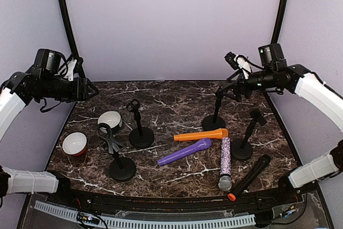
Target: Attach the microphones to the stand
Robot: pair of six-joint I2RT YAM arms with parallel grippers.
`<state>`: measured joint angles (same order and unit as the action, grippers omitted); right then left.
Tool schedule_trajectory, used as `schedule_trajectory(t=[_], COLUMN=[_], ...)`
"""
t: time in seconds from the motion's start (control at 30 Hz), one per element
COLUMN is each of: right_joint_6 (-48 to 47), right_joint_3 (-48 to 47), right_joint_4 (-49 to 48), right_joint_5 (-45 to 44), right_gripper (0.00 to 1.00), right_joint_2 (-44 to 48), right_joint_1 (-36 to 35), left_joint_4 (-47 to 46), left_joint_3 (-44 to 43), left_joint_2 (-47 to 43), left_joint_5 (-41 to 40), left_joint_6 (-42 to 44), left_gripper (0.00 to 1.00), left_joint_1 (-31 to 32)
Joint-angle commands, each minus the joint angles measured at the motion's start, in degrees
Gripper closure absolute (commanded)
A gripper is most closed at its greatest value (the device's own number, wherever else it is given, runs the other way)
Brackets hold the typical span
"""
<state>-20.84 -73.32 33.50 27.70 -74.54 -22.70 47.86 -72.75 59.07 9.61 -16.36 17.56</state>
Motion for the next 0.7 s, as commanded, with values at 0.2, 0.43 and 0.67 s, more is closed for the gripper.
schedule_trajectory(t=[0.2, 0.43, 0.67], right_joint_6=[-1.2, -1.0, -1.8], right_joint_3=[1.8, 4.8, 6.1], right_joint_4=[0.7, -0.8, -1.5], right_joint_5=[11.0, 11.3, 9.5], right_gripper=[0.25, 0.25, 0.24], right_joint_2=[-2.1, -0.1, 1.7], right_joint_1=[-11.0, -12.5, -12.6], left_joint_4=[24.8, 29.2, 29.2], left_joint_3=[-1.5, -2.3, -0.7], left_joint_2=[-1.2, -4.3, -3.4], left_joint_5=[15.1, 24.0, 24.8], left_joint_6=[-9.5, -12.1, -12.7], left_gripper=[0.34, 0.34, 0.39], left_joint_1=[6.2, 7.3, 8.0])
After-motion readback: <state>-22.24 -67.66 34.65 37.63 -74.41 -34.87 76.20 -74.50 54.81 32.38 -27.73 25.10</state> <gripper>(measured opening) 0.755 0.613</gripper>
